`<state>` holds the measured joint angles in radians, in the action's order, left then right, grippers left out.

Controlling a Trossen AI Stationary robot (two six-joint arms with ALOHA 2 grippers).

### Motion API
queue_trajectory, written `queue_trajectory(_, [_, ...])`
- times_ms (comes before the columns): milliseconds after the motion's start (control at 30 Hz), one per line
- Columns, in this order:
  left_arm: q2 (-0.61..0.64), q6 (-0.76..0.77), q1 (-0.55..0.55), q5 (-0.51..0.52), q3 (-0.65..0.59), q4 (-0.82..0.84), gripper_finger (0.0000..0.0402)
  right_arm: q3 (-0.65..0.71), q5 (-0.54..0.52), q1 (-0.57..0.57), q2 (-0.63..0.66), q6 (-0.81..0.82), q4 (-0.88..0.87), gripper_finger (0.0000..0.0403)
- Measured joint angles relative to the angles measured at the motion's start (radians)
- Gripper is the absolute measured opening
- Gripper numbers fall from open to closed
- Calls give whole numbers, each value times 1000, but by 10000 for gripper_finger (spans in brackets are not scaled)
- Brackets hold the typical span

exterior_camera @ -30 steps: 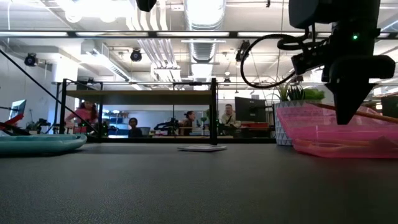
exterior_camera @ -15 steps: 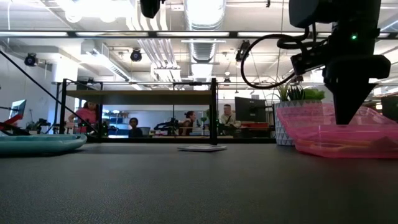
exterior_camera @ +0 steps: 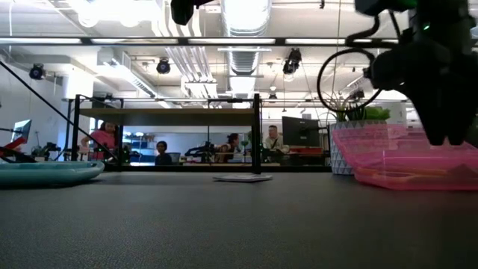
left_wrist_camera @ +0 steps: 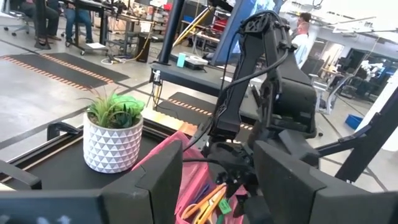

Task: Pack school essentials
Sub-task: Put the box of crayons into the pink case

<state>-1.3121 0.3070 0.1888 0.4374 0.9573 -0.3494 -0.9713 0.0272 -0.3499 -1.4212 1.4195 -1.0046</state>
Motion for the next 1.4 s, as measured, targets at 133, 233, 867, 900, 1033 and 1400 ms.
queue_trajectory(133, [0, 1, 0, -18, 0, 0, 180, -15, -1, -84, 0, 118, 0, 212])
queue_trajectory(233, [2, 29, 3, -21, 0, -1, 180, -33, 0, -164, 0, 196, 0, 212])
queue_trajectory(867, [2, 299, 4, -194, -1, 0, 180, -114, 0, -615, -2, 483, 33, 212])
queue_trajectory(900, [2, 300, 4, -196, -1, 0, 180, -114, 0, -625, -2, 411, 33, 212])
queue_trajectory(1033, [2, 324, 11, -198, -1, 0, 180, -114, 0, -658, -12, 70, 47, 212])
queue_trajectory(1400, [2, 342, 53, -203, -2, 0, 180, -112, 86, -674, -118, -398, -5, 212])
